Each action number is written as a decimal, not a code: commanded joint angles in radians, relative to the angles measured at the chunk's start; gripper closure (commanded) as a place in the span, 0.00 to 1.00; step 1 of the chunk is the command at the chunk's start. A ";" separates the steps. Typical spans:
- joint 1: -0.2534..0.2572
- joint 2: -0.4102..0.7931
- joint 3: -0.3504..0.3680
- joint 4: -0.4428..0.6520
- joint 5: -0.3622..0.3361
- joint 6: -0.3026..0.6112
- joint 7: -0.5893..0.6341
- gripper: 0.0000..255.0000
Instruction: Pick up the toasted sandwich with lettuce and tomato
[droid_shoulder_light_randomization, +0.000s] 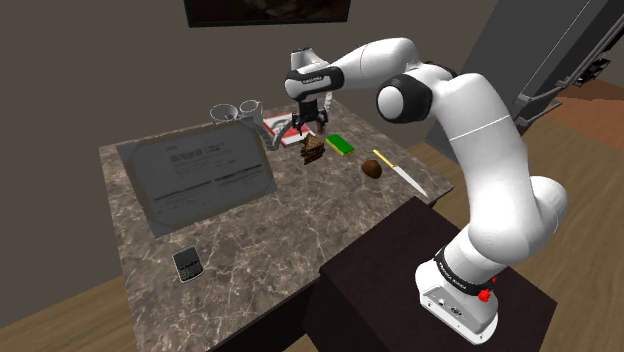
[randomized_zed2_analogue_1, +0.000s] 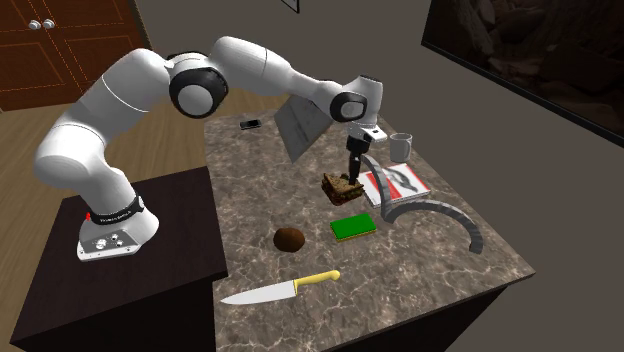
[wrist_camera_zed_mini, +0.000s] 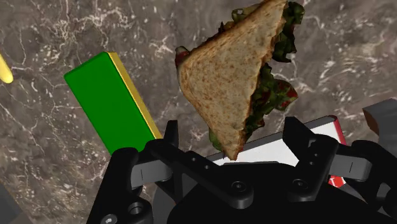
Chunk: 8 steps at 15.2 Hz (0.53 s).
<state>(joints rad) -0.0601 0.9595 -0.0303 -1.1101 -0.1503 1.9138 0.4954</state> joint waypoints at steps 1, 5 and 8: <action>-0.006 0.137 -0.008 0.201 0.007 -0.068 0.008 0.00; -0.008 0.173 -0.006 0.213 0.005 -0.044 0.012 0.00; -0.008 0.203 -0.006 0.226 0.005 -0.028 0.015 0.00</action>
<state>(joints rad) -0.0674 1.1547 -0.0356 -0.8740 -0.1445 1.8670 0.5087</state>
